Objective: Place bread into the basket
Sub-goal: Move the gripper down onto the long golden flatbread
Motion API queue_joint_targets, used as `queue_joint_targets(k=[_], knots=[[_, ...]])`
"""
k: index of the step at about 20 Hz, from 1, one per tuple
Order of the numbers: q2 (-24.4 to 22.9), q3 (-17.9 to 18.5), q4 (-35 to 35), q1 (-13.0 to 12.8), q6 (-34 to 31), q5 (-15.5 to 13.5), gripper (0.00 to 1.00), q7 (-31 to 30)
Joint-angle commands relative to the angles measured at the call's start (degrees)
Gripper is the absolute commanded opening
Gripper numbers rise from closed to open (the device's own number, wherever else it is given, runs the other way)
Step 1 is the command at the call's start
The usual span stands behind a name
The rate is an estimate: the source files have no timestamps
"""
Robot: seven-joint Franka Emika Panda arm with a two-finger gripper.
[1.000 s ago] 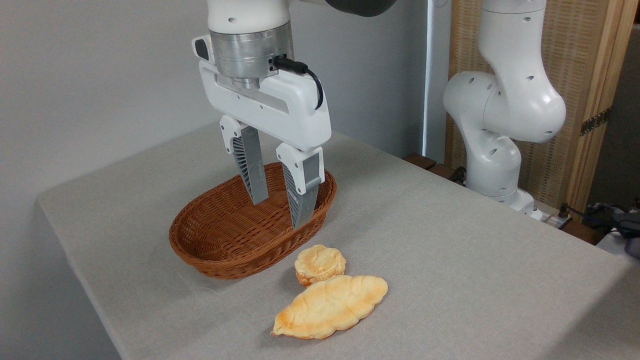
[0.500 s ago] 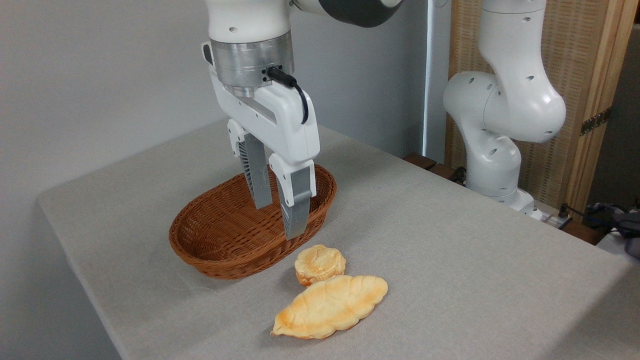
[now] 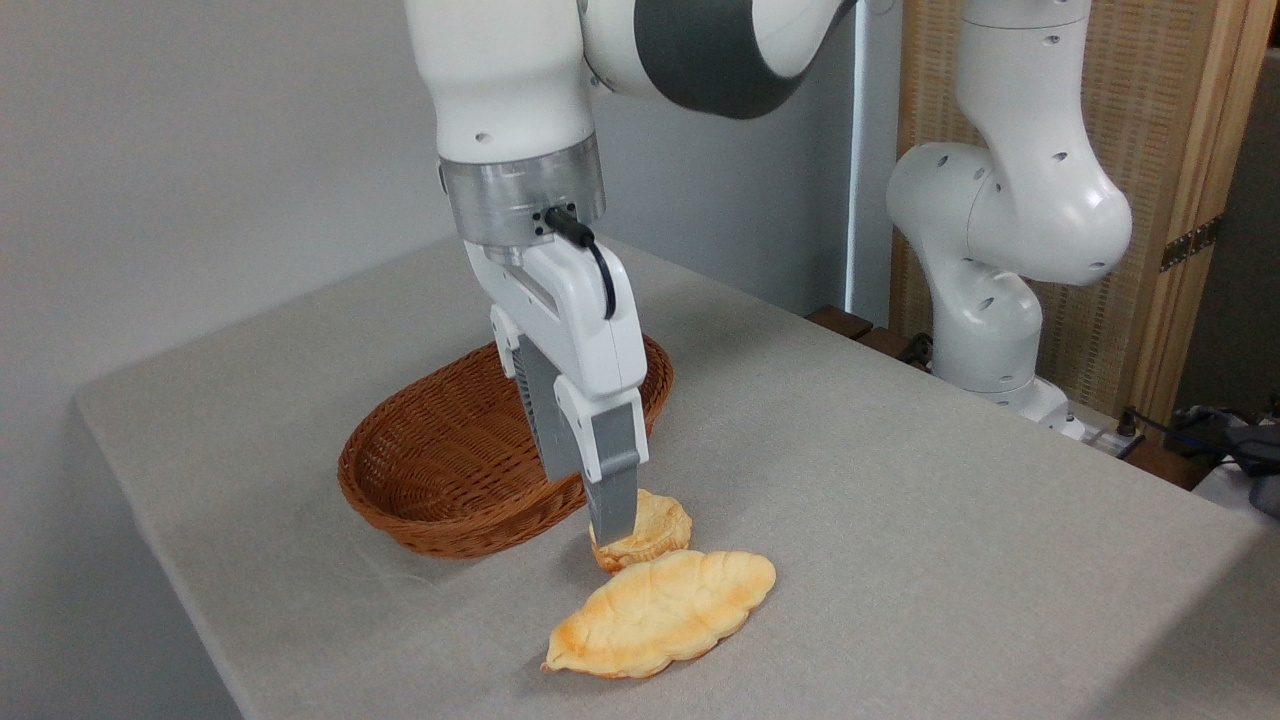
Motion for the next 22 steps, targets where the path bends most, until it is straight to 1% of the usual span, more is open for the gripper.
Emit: queue_joint_targets(k=[1, 6, 9, 13, 18, 22], knots=[[-0.6, 0.6, -3.2, -0.3, 4.3, 1.8, 1.00, 0.9], [0.1, 0.6, -4.8, -0.3, 5.4, 5.5, 1.00, 0.9], [0.4, 0.6, -5.3, -0.3, 5.4, 5.6, 1.00, 0.9], [0.3, 0.4, -7.9, -0.7, 4.9, 5.9, 1.00, 0.9], [1.2, -0.3, -8.5, -1.2, 4.6, 5.9, 1.00, 0.8], [1.4, -0.2, -8.5, -1.1, 4.7, 6.0, 1.00, 0.9]])
